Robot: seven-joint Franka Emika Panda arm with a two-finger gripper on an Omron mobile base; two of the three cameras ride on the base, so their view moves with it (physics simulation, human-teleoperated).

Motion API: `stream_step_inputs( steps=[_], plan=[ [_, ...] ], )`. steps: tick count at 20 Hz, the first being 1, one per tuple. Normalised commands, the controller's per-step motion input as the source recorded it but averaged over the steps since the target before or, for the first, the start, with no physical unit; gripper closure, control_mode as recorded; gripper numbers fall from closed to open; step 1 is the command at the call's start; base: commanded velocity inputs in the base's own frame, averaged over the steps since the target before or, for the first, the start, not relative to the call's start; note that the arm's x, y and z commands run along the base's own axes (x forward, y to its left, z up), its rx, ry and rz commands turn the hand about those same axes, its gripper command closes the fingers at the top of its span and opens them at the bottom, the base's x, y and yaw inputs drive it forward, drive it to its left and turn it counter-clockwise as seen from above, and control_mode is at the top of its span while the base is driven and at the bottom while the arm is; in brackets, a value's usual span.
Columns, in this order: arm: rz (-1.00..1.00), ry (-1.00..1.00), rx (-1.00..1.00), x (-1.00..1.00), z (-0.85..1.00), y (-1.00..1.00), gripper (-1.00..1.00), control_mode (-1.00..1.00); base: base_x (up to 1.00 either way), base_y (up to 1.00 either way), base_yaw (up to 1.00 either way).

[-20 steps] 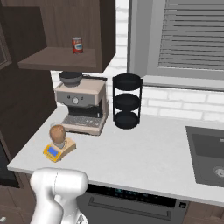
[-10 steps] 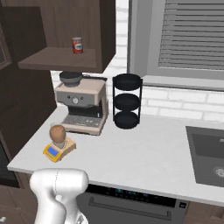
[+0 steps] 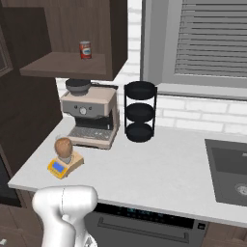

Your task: Pick the honey bottle and place it on the digital scale for weighing, and close the cabinet.

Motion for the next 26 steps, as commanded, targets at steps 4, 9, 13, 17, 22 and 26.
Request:
stream_step_inputs(
  steps=[4, 9, 13, 17, 22, 26],
  plan=[
    [0.00, -0.08, 0.14, 0.18, -0.04, 0.11, -1.00, -1.00, 0.00, 0.00, 0.00],
    [-0.02, -0.01, 0.19, 0.26, 0.00, 0.00, -1.00, -1.00, 0.00, 0.00, 0.00],
    [-0.04, 0.00, 0.20, 0.17, 0.00, -0.04, -1.00, -1.00, 0.00, 0.00, 0.00],
    [-0.01, 0.10, 0.11, 0.14, 0.16, -0.22, -1.00, -1.00, 0.00, 0.00, 0.00],
    [-0.03, 0.26, 0.06, 0.11, 0.35, -0.36, -1.00, -1.00, 0.00, 0.00, 0.00],
    [-0.08, 0.34, 0.00, 0.12, 0.47, -0.28, -1.00, -1.00, 0.00, 0.00, 0.00]
  ],
)
